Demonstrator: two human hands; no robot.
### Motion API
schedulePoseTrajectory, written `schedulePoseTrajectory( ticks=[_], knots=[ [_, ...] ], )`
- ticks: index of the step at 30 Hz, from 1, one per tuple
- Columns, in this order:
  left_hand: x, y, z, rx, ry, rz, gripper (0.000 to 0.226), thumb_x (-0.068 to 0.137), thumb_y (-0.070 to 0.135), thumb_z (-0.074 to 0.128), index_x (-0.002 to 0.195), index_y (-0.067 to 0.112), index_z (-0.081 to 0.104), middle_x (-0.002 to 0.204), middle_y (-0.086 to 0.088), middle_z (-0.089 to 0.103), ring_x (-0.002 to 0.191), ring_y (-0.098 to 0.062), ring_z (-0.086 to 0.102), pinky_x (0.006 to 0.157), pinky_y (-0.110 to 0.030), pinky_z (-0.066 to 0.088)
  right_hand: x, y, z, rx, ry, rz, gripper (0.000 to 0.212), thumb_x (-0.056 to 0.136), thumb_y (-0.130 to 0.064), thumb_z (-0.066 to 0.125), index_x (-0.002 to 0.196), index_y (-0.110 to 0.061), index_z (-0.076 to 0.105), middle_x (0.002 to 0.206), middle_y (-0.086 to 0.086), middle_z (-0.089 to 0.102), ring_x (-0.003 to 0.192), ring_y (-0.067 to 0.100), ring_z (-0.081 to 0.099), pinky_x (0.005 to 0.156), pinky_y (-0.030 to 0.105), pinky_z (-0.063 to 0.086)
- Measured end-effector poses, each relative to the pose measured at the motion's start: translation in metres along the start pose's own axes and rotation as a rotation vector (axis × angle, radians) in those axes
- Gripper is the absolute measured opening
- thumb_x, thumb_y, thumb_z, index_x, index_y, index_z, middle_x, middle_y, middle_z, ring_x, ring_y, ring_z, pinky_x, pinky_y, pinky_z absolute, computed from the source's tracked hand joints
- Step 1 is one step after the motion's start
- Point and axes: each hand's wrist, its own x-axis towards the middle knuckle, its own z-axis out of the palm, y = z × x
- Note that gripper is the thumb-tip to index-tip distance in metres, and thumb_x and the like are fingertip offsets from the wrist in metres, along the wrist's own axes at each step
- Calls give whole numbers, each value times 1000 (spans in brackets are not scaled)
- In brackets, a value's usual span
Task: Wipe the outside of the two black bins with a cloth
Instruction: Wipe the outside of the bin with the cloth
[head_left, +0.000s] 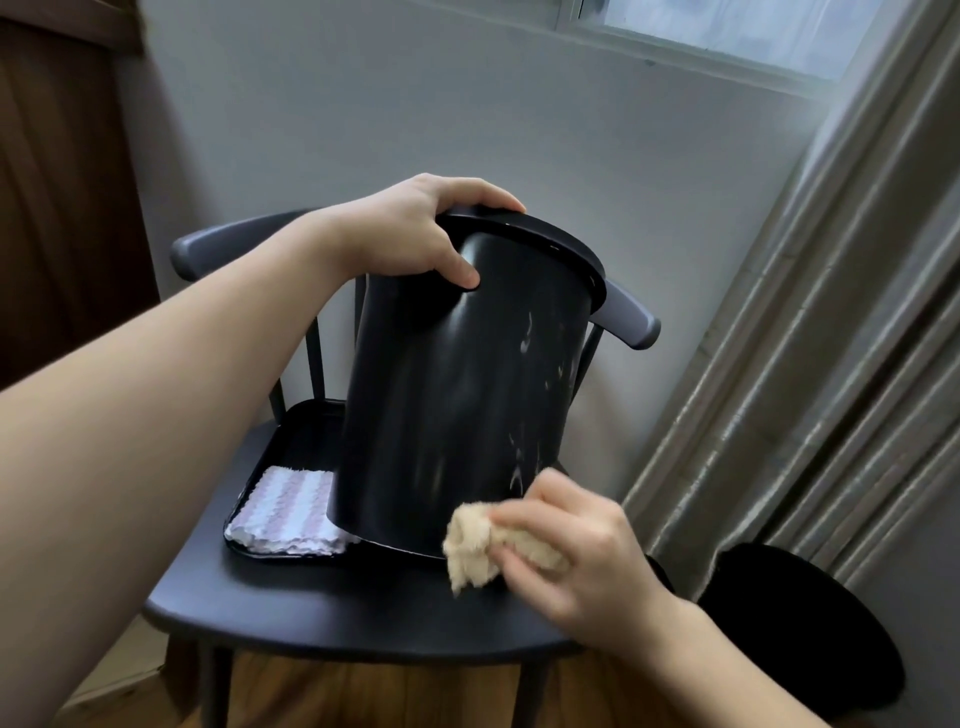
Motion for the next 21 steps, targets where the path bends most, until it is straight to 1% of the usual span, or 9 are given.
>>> schedulePoseTrajectory(
  ticks=[2, 3, 6, 8, 12, 16, 18, 19, 21],
  knots=[
    [-1, -1, -1, -7, 2, 1, 69, 80, -2, 78, 127, 46, 63, 117, 19, 67, 108, -8, 66, 92, -25, 56, -4, 1, -2, 4, -71, -29, 17, 85, -18, 74, 101, -12, 74, 83, -2, 55, 68, 11, 54, 62, 22, 48],
    [-1, -2, -1, -7, 6, 2, 69, 80, -2, 78, 127, 47, 63, 117, 19, 66, 108, -8, 66, 93, -26, 56, -1, 3, -3, -5, -55, -32, 16, 85, -18, 74, 100, -11, 75, 84, -1, 55, 69, 12, 54, 62, 22, 48],
    [-1, -3, -1, -2, 18, 7, 68, 80, -2, 78, 127, 45, 64, 119, 17, 66, 112, -11, 65, 96, -29, 55, 14, 9, -7, -50, 142, 47, 17, 85, -14, 75, 101, -8, 75, 84, 0, 55, 70, 12, 56, 63, 24, 49],
    [0, -3, -1, -5, 19, 9, 68, 79, -2, 78, 127, 45, 64, 119, 16, 66, 112, -12, 65, 96, -30, 55, 18, 10, -6, -36, 199, 86, 17, 84, -14, 76, 100, -8, 75, 84, -1, 55, 71, 10, 56, 65, 22, 49],
    [0, -4, 0, -15, 12, 0, 68, 79, -2, 78, 125, 46, 64, 116, 18, 66, 108, -10, 66, 91, -28, 57, -1, 9, 3, 57, 69, 35, 19, 80, -15, 78, 98, -11, 76, 83, -4, 55, 68, 8, 55, 61, 19, 47],
    [1, 1, 1, 0, 21, -15, 67, 79, -1, 77, 126, 44, 63, 109, 18, 67, 99, -7, 68, 80, -20, 58, -9, 9, 7, 76, 113, 56, 21, 82, -16, 76, 102, -10, 75, 83, -3, 54, 70, 8, 54, 64, 17, 46],
    [2, 8, 2, 46, 23, -35, 64, 78, -1, 76, 123, 42, 61, 108, 14, 67, 94, -9, 67, 75, -23, 56, -9, 9, 7, 87, 126, 68, 21, 82, -16, 76, 102, -11, 75, 84, -4, 54, 71, 6, 54, 66, 15, 44],
    [4, 12, 3, 95, 30, -45, 62, 78, 1, 75, 122, 41, 59, 111, 11, 65, 96, -11, 66, 78, -26, 55, -8, 10, 7, 88, 132, 70, 21, 82, -17, 76, 102, -12, 74, 84, -5, 54, 71, 6, 54, 67, 15, 44],
    [7, 21, 8, 257, 54, -58, 63, 77, 5, 71, 124, 44, 54, 123, 7, 59, 111, -20, 57, 93, -36, 51, -9, 12, 6, 82, 149, 79, 21, 82, -17, 75, 102, -12, 74, 84, -6, 53, 72, 5, 54, 67, 15, 44]
  ],
)
